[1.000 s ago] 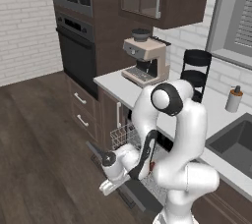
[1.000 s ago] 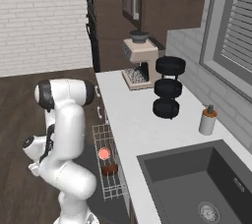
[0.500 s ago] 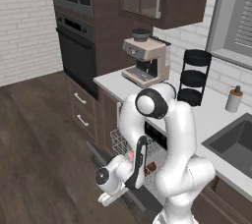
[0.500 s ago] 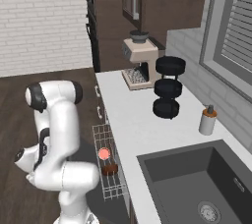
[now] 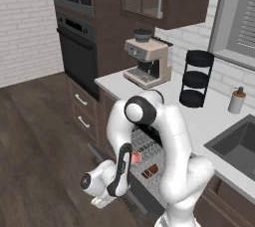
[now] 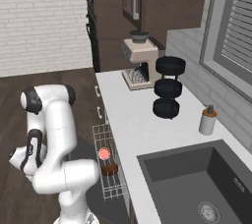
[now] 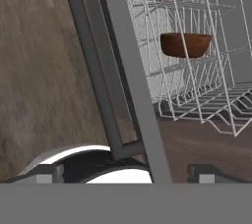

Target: Pick up the cup and bowl from the counter, place them in the dishwasher, and close the dishwasher door.

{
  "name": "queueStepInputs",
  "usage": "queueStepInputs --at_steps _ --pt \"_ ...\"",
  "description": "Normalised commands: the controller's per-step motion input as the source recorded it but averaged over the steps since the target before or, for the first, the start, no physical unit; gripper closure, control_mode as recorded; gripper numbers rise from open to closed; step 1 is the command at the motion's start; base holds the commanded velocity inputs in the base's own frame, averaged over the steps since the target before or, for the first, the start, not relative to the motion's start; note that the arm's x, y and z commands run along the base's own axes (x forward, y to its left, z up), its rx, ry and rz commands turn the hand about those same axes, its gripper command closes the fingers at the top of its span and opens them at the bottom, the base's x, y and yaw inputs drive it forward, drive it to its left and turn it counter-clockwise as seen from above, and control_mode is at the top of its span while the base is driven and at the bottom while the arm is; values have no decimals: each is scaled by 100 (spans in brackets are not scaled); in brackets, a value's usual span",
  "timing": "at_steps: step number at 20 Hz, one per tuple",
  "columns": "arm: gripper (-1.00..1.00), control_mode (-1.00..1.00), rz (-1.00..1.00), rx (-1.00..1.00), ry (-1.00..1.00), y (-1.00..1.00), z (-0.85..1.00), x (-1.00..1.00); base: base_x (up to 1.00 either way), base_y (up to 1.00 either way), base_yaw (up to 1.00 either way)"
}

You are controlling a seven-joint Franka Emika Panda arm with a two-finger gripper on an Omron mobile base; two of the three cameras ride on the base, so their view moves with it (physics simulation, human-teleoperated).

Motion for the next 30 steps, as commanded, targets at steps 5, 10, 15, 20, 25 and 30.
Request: queueStepInputs --at_steps 5,10,15,20,25,30 --pt "-100 -100 -9 -18 0 11 -30 24 0 0 0" --pt "-100 -100 -7 -18 0 2 -36 32 0 0 0" --pt "-100 -100 -3 -19 0 0 -43 38 0 0 0" --pt "-100 -100 0 -20 0 0 -45 29 0 0 0" --pt "-100 -100 0 -16 0 -2 -34 15 0 0 0" --pt "-100 -100 0 -11 1 -41 -27 31 0 0 0"
